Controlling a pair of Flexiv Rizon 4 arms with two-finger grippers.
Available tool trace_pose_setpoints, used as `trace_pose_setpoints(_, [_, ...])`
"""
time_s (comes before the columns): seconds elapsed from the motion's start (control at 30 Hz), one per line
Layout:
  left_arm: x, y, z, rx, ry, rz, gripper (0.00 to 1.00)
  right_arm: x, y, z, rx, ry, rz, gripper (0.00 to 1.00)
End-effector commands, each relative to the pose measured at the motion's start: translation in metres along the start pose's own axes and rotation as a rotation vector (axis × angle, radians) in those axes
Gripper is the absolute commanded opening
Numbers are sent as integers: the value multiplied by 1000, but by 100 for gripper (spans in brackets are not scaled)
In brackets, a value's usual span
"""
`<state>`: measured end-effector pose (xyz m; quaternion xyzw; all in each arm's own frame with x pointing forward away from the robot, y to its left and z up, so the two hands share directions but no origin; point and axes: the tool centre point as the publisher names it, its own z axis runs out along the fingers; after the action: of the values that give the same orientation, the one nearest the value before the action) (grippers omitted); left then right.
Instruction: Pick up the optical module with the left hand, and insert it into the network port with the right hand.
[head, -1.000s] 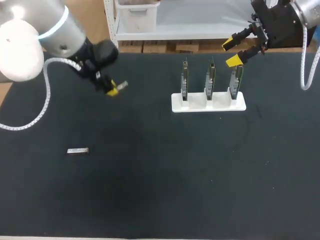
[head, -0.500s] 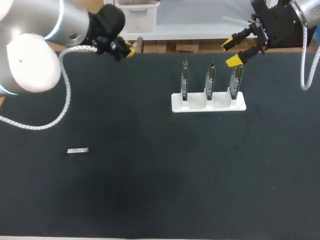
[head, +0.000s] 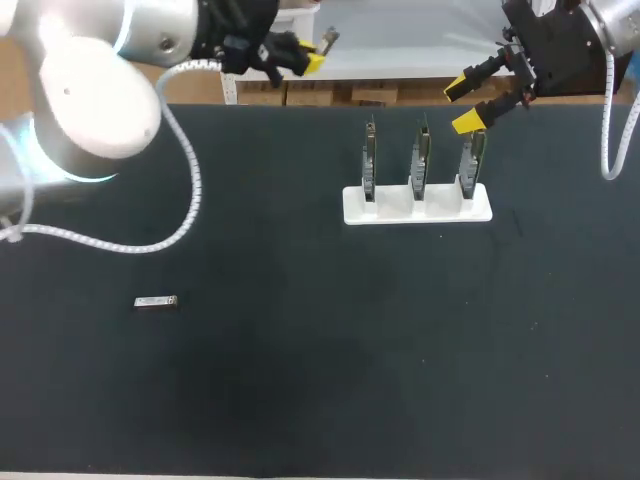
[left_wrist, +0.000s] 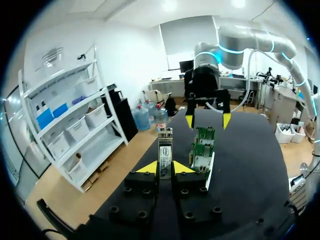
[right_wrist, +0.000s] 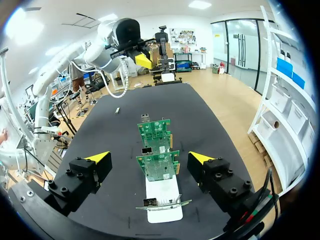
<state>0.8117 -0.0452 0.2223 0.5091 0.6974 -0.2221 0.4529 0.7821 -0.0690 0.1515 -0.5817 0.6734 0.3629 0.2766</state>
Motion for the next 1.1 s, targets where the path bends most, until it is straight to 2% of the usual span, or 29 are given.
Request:
trace_pose_setpoints(0.03, [-12,-3,15,92,-130,29,0,0,0,0,1,-1,-1,100])
trace_pose_setpoints(0.13, [-21,-12,24,134,-156,35,0,0,0,0,1,-1,-1,100])
trace_pose_setpoints(0.43, [-35,-40,48,278,-244,-28,0,0,0,0,1,-1,-1,100])
trace_pose_setpoints(0.63, [-43,-61,64,359,-293,-17,0,0,0,0,1,-1,-1,100])
trace_pose_setpoints(1.1, [-39,-91,98,434,-341,2,0,0,0,0,1,-1,-1,100])
